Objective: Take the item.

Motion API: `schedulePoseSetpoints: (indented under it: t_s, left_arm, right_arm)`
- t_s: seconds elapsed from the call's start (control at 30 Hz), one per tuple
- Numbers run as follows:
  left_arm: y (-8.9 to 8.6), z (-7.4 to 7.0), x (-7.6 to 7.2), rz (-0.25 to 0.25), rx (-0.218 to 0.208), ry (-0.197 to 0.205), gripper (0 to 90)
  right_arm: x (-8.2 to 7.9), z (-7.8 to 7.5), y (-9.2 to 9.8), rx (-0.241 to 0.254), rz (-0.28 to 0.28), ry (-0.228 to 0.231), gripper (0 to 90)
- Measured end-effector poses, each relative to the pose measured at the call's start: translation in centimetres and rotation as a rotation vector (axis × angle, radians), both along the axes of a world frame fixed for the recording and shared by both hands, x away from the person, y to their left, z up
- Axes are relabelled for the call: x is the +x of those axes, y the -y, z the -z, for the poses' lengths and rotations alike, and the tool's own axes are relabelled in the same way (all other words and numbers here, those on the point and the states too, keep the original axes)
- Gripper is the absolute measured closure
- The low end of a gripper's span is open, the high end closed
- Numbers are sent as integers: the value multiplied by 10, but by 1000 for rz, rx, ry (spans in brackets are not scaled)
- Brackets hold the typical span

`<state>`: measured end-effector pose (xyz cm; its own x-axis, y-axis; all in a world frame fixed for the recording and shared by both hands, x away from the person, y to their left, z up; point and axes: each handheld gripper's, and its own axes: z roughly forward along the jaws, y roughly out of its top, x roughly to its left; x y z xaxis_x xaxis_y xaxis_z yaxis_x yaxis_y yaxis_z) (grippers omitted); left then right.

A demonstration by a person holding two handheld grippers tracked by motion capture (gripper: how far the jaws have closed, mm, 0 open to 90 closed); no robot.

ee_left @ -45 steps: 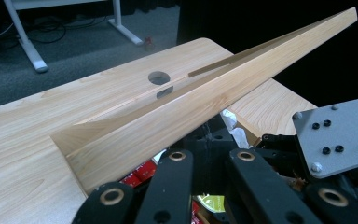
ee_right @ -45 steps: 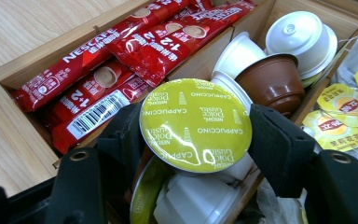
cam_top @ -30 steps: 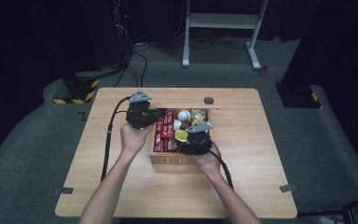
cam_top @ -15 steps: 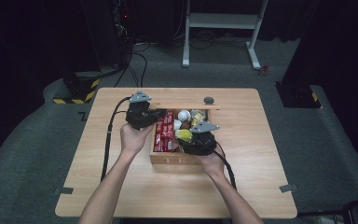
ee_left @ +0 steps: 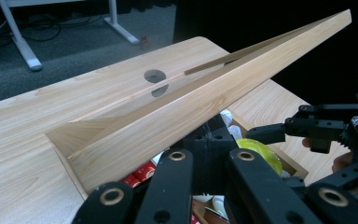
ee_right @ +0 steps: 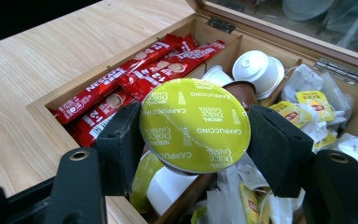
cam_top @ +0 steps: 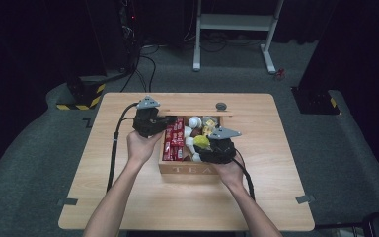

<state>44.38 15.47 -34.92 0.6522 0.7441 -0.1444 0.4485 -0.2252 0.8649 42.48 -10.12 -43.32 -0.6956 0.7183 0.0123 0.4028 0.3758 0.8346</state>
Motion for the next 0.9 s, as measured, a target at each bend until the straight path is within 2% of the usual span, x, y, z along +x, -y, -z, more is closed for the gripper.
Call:
schedulePoseSetpoints:
  t_s: [0.9]
  left_arm:
    - [-1, 2, -2, 7, -17, -4, 900]
  right_arm:
    - [-2, -9, 33, 25, 60, 14, 381]
